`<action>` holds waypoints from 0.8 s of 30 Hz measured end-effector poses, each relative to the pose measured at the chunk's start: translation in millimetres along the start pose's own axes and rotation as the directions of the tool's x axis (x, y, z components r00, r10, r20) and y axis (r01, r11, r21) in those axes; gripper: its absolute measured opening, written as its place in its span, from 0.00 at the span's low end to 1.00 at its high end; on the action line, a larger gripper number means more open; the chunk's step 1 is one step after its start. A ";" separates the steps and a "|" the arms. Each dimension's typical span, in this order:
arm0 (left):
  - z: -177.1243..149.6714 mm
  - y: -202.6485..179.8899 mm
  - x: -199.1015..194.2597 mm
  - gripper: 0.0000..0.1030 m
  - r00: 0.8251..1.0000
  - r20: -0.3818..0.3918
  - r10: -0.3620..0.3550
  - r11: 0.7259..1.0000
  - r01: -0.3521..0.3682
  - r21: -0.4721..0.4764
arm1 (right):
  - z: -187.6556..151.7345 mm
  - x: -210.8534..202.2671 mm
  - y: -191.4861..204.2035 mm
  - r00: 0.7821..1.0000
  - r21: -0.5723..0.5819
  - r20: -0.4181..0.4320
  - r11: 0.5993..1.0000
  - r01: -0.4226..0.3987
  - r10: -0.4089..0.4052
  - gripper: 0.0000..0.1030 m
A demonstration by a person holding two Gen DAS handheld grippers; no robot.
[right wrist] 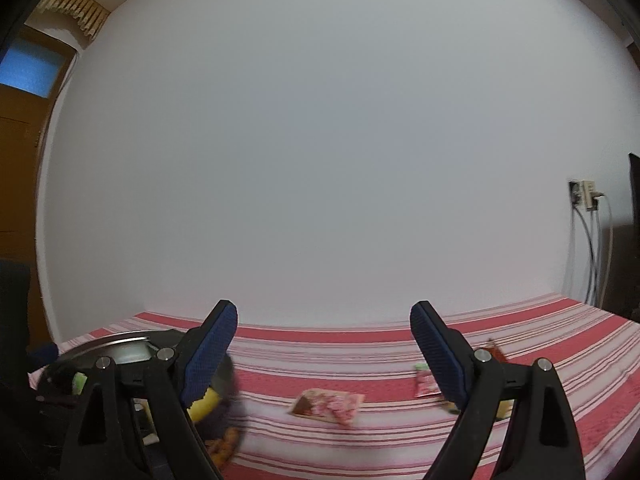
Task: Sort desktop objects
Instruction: 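Withdraw both tools from the tin toward the remaining items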
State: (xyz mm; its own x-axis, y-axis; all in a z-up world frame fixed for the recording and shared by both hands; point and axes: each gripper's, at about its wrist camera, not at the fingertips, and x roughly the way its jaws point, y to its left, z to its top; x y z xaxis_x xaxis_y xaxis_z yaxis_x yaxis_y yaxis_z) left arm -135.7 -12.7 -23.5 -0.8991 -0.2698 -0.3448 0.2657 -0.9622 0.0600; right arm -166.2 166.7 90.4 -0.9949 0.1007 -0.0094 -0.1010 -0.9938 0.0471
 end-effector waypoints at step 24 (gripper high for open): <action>-7.4 -98.7 -30.8 1.00 0.978 0.032 -0.208 0.949 0.194 0.248 | 33.6 -28.2 -113.9 0.973 0.004 -0.011 0.973 0.232 -0.232 0.88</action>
State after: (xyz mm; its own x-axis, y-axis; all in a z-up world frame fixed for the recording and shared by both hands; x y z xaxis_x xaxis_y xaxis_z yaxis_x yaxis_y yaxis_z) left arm -131.7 90.8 -25.7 -0.9453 -0.0644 -0.3199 -0.0090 -0.9748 0.2227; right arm -126.8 278.7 118.8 -0.9441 0.3281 -0.0311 -0.3293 -0.9431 0.0474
